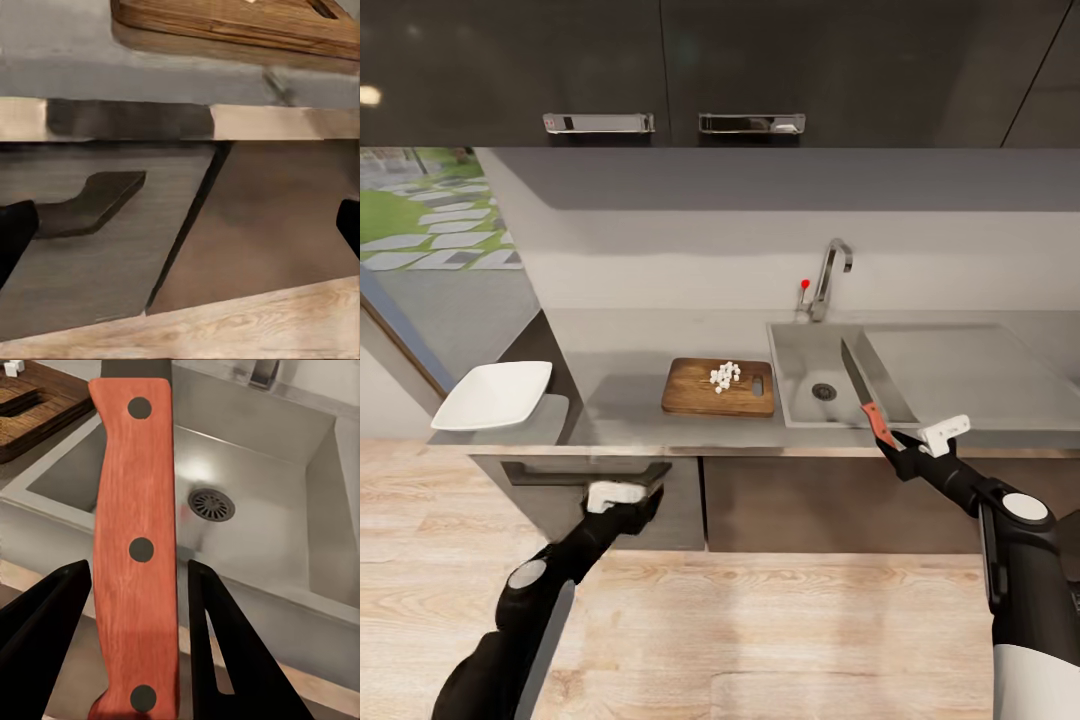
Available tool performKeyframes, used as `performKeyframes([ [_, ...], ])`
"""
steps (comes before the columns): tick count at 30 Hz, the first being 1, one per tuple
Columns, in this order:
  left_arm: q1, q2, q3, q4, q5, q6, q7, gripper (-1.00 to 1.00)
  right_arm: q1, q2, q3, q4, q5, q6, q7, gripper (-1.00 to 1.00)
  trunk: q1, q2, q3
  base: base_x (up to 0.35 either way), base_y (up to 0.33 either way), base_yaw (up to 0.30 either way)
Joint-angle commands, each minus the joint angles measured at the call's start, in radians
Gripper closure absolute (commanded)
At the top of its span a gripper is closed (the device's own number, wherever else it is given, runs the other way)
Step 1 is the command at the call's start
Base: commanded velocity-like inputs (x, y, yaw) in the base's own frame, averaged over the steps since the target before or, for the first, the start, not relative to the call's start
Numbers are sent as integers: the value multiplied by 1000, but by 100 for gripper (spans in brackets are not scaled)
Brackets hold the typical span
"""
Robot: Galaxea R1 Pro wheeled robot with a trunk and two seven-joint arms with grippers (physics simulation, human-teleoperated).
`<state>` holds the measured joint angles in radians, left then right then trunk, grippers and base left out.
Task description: In the kitchen, take the Vidalia onion out of the sink, dice it on the chopping board with the paring knife, put the diced onion into the bowl on the countertop, then place both the paring knife and the chopping board into the sink.
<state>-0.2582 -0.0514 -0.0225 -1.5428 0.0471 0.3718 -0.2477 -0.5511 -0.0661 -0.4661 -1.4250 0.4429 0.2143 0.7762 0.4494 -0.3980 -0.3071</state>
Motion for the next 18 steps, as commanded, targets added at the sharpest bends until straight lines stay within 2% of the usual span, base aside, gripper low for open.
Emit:
performKeyframes([
  [1, 32, 0, 1, 15, 6, -39, -3, -100, -1, 0, -1, -2, 3, 6, 6, 100, 1, -2, -2, 0, 0, 0],
  [3, 95, 2, 1, 103, 6, -130, -2, -100, -1, 0, 0, -2, 3, 5, 6, 100, 1, -2, -2, 0, 0, 0],
  [4, 125, 17, 2, 244, 6, -220, -2, -100, -1, 0, 0, -2, 3, 5, 2, 100, 1, -2, -2, 0, 0, 0],
  [6, 132, 30, 2, 353, 6, -277, -3, -100, -1, 0, 0, -2, 3, 5, -9, 100, 1, -2, -2, 0, 0, 0],
  [10, 139, 64, 3, 659, 6, -388, -4, -100, -1, 0, 1, -2, 3, 5, -61, 100, 1, -2, -2, 0, 0, 0],
  [11, 140, 81, 4, 786, 6, -420, -5, -100, -1, 0, 9, -2, 3, 5, -98, 100, 1, -2, -2, 0, 0, 0],
  [13, 140, 94, 5, 874, 7, -438, -3, -100, -1, 0, 21, -2, 2, 6, -128, 100, 1, -2, -2, 0, 0, 0],
  [17, 140, 146, 13, 1113, 7, -451, 5, -100, -2, 0, 70, -2, -5, 9, -210, 100, 1, -2, -2, 0, 0, 0],
  [18, 140, 152, 15, 1143, 7, -451, 7, -100, -3, 0, 76, -2, -7, 11, -216, 100, 1, -2, -2, 0, 0, 0],
])
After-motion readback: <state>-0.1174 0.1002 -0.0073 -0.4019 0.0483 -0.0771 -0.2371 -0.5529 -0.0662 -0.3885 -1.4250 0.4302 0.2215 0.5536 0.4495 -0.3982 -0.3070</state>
